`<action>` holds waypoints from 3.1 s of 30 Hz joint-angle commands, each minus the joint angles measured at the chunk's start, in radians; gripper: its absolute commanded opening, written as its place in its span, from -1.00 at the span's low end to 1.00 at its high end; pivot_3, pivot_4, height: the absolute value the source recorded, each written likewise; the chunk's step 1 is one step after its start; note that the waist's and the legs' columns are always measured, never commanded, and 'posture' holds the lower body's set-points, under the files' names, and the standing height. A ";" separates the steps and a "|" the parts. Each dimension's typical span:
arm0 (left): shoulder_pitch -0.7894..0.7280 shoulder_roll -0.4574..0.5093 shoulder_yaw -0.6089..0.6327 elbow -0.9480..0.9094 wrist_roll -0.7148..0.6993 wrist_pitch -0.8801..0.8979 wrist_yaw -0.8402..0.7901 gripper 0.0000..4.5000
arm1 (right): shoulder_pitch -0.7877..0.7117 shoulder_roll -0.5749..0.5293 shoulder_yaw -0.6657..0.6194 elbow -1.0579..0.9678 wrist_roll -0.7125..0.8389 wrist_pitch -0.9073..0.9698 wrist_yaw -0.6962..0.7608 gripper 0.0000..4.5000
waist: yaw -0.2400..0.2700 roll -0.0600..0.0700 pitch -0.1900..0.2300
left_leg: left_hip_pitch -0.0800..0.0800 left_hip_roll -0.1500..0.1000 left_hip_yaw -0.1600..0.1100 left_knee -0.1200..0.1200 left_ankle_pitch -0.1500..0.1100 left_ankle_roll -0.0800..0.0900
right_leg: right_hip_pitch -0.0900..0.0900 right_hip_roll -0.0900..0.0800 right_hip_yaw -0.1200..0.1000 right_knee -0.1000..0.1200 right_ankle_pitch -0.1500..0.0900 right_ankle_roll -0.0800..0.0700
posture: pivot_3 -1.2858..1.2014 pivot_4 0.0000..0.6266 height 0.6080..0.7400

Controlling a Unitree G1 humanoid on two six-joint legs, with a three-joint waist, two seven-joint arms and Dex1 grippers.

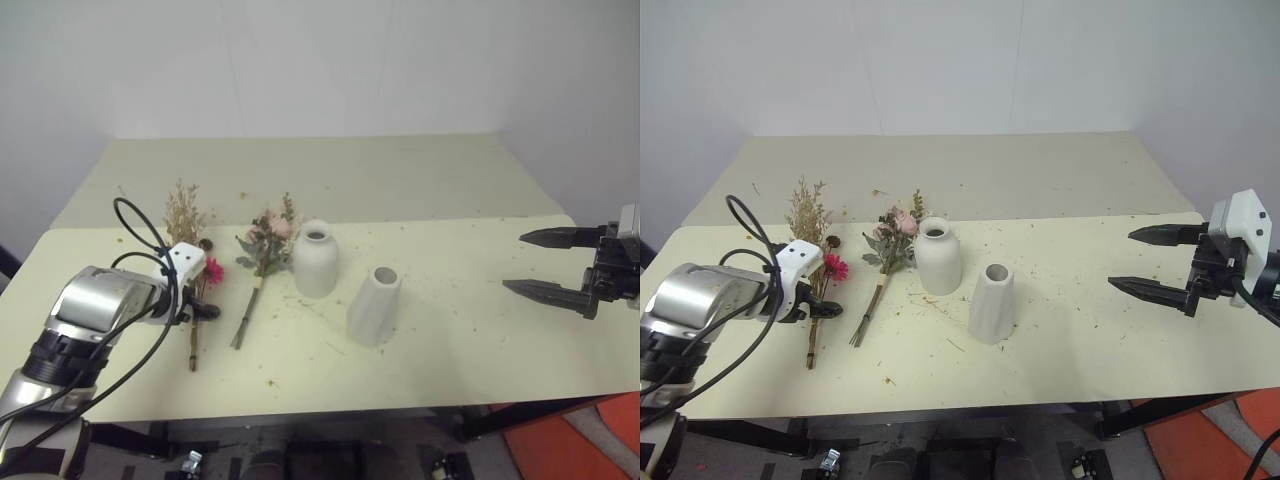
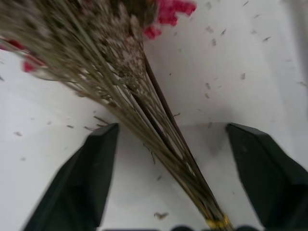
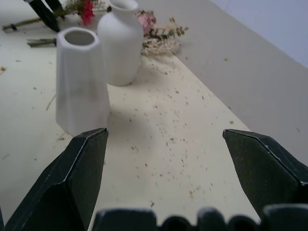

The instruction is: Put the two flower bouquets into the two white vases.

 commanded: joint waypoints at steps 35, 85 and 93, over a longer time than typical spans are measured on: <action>-0.468 -0.559 0.287 0.305 -0.067 -0.793 -0.106 -0.99 | -0.173 0.082 0.120 -0.059 0.037 0.024 -0.036 1.00 | -0.002 -0.002 0.001 | -0.003 -0.004 0.000 0.002 0.000 0.000 | -0.001 -0.003 0.002 -0.002 0.005 0.000 | 0.03 -0.52 1.00; -0.244 -0.618 0.183 0.188 -0.005 -0.857 -0.153 -0.88 | -0.117 0.102 0.090 -0.142 0.061 0.052 -0.126 1.00 | 0.002 -0.002 0.001 | -0.003 -0.004 0.000 0.002 0.000 0.000 | 0.000 -0.003 0.003 -0.002 0.005 0.001 | 0.03 -0.52 1.00; -0.143 -0.540 0.196 0.005 -0.047 -0.727 -0.150 0.22 | -0.113 0.105 0.094 -0.137 0.055 0.042 -0.128 1.00 | -0.001 -0.002 0.001 | -0.003 -0.004 0.000 0.002 0.000 0.000 | -0.001 -0.002 0.003 -0.002 0.005 0.001 | 0.03 -0.52 1.00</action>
